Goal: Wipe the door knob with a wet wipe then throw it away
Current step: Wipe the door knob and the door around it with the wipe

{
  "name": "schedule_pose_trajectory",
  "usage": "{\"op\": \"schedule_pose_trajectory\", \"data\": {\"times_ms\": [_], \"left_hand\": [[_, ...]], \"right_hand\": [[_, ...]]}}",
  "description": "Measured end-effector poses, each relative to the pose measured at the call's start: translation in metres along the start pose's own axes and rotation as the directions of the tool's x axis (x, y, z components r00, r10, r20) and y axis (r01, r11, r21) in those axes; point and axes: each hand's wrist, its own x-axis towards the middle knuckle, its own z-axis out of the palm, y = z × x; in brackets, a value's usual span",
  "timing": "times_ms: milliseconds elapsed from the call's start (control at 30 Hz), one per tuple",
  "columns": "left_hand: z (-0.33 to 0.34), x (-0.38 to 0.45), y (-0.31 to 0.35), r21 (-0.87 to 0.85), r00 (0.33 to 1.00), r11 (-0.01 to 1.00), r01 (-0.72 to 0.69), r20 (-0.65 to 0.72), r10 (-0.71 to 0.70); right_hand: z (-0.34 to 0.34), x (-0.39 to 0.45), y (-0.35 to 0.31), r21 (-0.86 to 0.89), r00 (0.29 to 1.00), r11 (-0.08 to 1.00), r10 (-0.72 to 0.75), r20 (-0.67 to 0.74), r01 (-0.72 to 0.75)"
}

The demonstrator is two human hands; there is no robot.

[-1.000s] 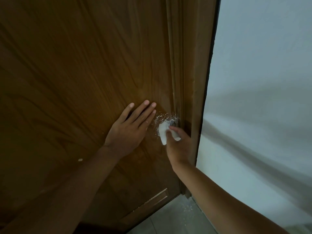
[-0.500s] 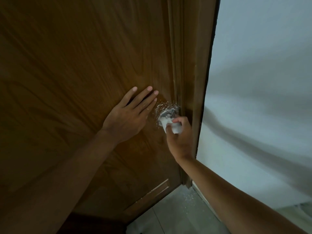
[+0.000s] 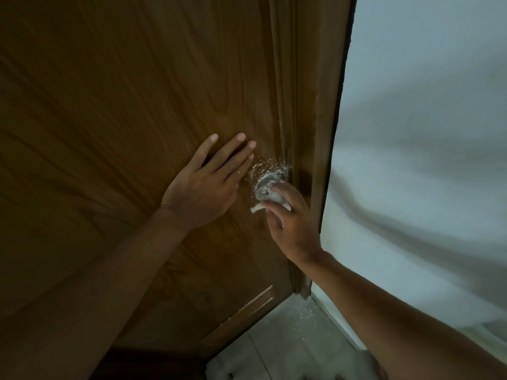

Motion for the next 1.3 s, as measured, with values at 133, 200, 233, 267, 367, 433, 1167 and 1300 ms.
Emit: {"op": "schedule_pose_trajectory", "data": {"times_ms": [133, 200, 233, 267, 367, 433, 1167, 1300], "left_hand": [[0.000, 0.001, 0.000, 0.001, 1.000, 1.000, 0.002, -0.015, -0.002], [0.000, 0.002, 0.000, 0.005, 1.000, 1.000, 0.004, -0.017, -0.004], [0.000, 0.002, 0.000, 0.006, 1.000, 1.000, 0.003, -0.013, -0.003], [0.000, 0.002, 0.000, 0.008, 1.000, 1.000, 0.001, -0.009, -0.001], [0.000, 0.001, 0.000, 0.024, 1.000, 1.000, -0.003, -0.003, 0.003], [-0.001, 0.001, 0.000, 0.014, 1.000, 1.000, 0.005, -0.011, -0.005], [-0.002, 0.004, 0.003, 0.009, 0.999, 0.999, 0.044, -0.010, -0.044], [-0.003, 0.004, 0.003, 0.012, 0.999, 0.999, 0.042, -0.011, -0.042]], "right_hand": [[-0.002, 0.011, -0.006, 0.223, 0.951, 0.934, 0.302, -0.070, -0.280], [-0.001, 0.019, -0.020, 0.369, 0.806, 0.773, 0.583, -0.096, -0.516], [0.000, 0.020, -0.024, 0.345, 0.797, 0.776, 0.593, -0.113, -0.528], [0.003, 0.015, -0.024, 0.257, 0.855, 0.853, 0.498, -0.143, -0.454], [0.007, -0.001, -0.013, 0.082, 0.984, 0.983, 0.170, -0.057, -0.165], [0.003, 0.003, -0.011, 0.143, 0.982, 0.973, 0.187, -0.041, -0.179], [-0.008, 0.035, -0.024, 0.611, 0.457, 0.231, 0.856, 0.243, -0.758], [-0.014, 0.030, -0.028, 0.465, 0.751, 0.643, 0.656, 0.075, -0.609]]}}
